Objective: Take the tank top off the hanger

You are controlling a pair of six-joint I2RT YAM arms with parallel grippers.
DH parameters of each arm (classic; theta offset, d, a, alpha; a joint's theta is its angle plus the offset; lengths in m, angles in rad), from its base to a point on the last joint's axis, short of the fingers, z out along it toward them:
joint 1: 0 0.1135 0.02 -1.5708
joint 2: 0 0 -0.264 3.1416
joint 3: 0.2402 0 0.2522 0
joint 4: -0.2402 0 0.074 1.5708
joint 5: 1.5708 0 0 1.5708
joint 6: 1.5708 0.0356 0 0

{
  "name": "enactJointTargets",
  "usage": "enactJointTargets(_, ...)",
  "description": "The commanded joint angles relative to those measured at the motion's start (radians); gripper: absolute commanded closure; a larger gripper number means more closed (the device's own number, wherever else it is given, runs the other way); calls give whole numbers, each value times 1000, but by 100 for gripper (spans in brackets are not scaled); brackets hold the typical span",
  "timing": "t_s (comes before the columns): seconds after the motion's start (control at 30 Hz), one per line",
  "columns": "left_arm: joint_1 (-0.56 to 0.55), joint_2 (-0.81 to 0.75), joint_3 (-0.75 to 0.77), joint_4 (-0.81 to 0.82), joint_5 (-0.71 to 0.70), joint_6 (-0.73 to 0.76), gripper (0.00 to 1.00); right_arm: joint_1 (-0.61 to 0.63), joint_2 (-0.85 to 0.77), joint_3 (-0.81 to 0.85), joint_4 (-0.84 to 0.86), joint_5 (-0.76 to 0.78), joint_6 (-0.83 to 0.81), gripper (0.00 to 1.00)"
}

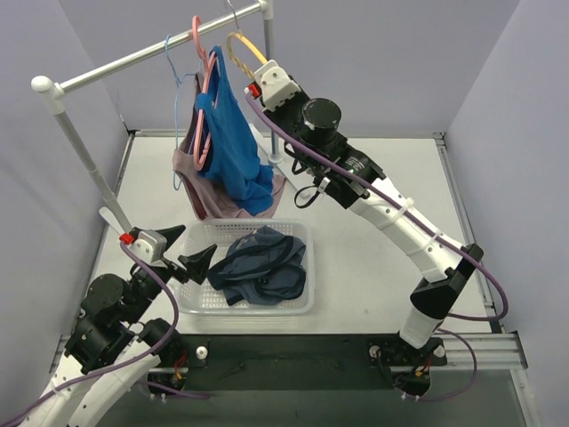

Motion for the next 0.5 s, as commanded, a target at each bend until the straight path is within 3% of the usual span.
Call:
enactJointTargets(0.0,10,4,5,35,17,1,3,-9,10,82,132,8,1,100)
enactJointTargets(0.47,19,-4,0,35,30,2,3,-21,22,7,72,60,144,100)
